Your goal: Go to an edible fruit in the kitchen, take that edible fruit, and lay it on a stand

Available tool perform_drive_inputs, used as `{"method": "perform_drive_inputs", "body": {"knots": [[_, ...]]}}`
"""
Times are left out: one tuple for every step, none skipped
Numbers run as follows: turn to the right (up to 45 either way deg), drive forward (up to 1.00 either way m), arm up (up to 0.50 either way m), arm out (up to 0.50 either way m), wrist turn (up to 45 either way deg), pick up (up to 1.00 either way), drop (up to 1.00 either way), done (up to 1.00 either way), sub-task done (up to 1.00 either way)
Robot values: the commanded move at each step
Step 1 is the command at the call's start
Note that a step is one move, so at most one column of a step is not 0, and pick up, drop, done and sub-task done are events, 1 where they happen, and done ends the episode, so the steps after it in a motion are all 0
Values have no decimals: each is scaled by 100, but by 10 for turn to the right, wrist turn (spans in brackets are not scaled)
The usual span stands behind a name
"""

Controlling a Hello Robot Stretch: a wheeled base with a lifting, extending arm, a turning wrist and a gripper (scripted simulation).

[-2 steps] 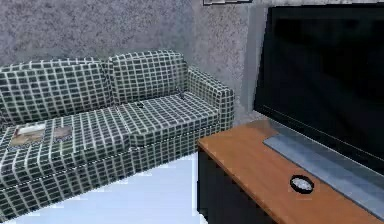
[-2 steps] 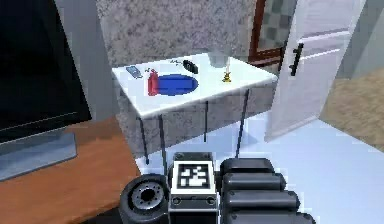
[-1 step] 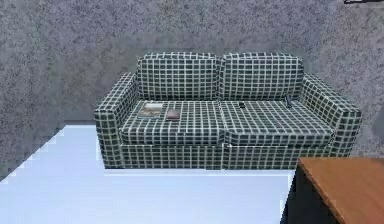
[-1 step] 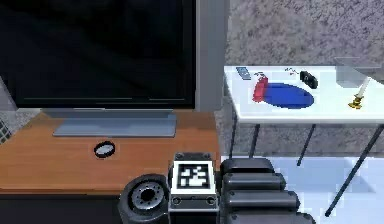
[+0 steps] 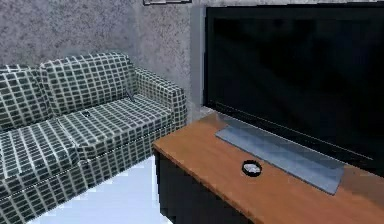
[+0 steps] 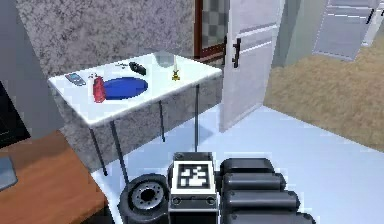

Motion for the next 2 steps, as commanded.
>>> {"method": "perform_drive_inputs", "body": {"knots": [[270, 0, 0, 0, 0, 0, 0, 0, 0], [-450, 0, 0, 0, 0, 0, 0, 0, 0]]}}
